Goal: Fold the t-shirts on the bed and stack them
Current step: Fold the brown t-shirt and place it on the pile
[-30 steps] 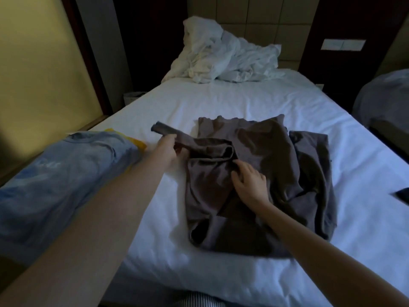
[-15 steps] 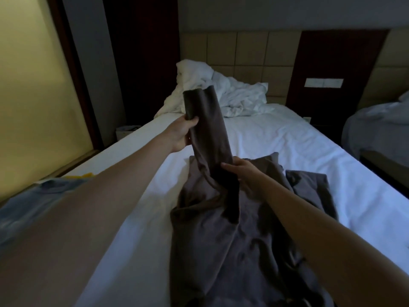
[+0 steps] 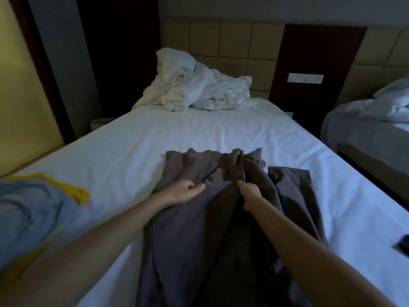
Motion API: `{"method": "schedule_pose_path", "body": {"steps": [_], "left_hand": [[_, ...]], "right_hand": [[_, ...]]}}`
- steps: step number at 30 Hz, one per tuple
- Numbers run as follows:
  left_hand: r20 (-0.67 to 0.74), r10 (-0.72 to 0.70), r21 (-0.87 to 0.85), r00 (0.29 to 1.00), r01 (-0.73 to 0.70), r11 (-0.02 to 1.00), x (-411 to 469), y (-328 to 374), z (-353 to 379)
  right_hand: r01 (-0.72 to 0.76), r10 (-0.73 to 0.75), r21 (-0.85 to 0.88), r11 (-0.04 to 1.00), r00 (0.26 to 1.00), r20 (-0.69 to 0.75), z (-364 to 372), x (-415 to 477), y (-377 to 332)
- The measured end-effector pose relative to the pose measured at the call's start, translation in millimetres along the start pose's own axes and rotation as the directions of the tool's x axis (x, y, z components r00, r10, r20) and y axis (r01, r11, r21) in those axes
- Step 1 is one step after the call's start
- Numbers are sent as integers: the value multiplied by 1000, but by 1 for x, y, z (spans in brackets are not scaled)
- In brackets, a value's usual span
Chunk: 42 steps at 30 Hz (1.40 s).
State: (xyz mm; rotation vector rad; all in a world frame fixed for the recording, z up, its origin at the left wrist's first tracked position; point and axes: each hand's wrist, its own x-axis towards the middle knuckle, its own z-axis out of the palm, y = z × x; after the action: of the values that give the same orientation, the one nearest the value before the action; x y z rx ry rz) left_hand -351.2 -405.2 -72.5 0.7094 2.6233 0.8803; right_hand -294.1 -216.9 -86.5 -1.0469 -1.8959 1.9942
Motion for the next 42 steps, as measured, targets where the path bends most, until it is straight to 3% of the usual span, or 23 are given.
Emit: {"method": "schedule_pose_path", "body": {"steps": [4,7,9,11,12,14,16,19,22,26,30,35,39,42], "left_hand": [[-19,-2,204,1000,6,979,-37,-38,-13],[-75,-53,270,996,71,960,-57,-57,-24],[-136,-62,312,989,102,945,-66,-63,-19],[-206,-54,356,977,126,926,-75,-57,-12],[-256,-16,418,966,126,900,-81,-50,-11],[-336,162,547,928,52,836,-92,-30,-4],[-272,213,502,938,-50,863,-107,-2,15],[63,46,495,997,-71,866,-132,16,67],[71,8,549,997,-45,835,-143,13,82],[83,-25,479,996,-18,877,-140,28,71],[33,99,406,994,-104,908,-137,64,75],[-41,278,255,960,-259,931,-107,125,94],[-78,337,115,938,-328,938,-81,178,115],[7,320,261,947,-311,914,-69,198,142]], "right_hand": [[53,-54,-31,998,998,-21,0,2,0],[298,-312,-266,917,950,-9,2,-12,7],[516,-564,-515,685,822,74,0,-24,17],[551,-650,-786,280,712,267,-5,-30,29],[525,-600,-843,117,714,361,-8,-33,33],[496,-459,-868,34,779,427,-15,-39,32],[509,-411,-859,57,796,444,-22,-45,30],[569,-389,-822,38,766,512,-35,-65,37],[623,-544,-775,104,688,480,-56,-89,47],[569,-776,-799,194,587,230,-95,-115,44],[378,-691,-809,451,721,-49,-139,-117,41],[173,-455,-810,561,881,-127,-189,-100,57],[257,-514,-838,481,857,-32,-201,-95,84],[258,-558,-756,601,813,-166,-200,-91,84]]}}
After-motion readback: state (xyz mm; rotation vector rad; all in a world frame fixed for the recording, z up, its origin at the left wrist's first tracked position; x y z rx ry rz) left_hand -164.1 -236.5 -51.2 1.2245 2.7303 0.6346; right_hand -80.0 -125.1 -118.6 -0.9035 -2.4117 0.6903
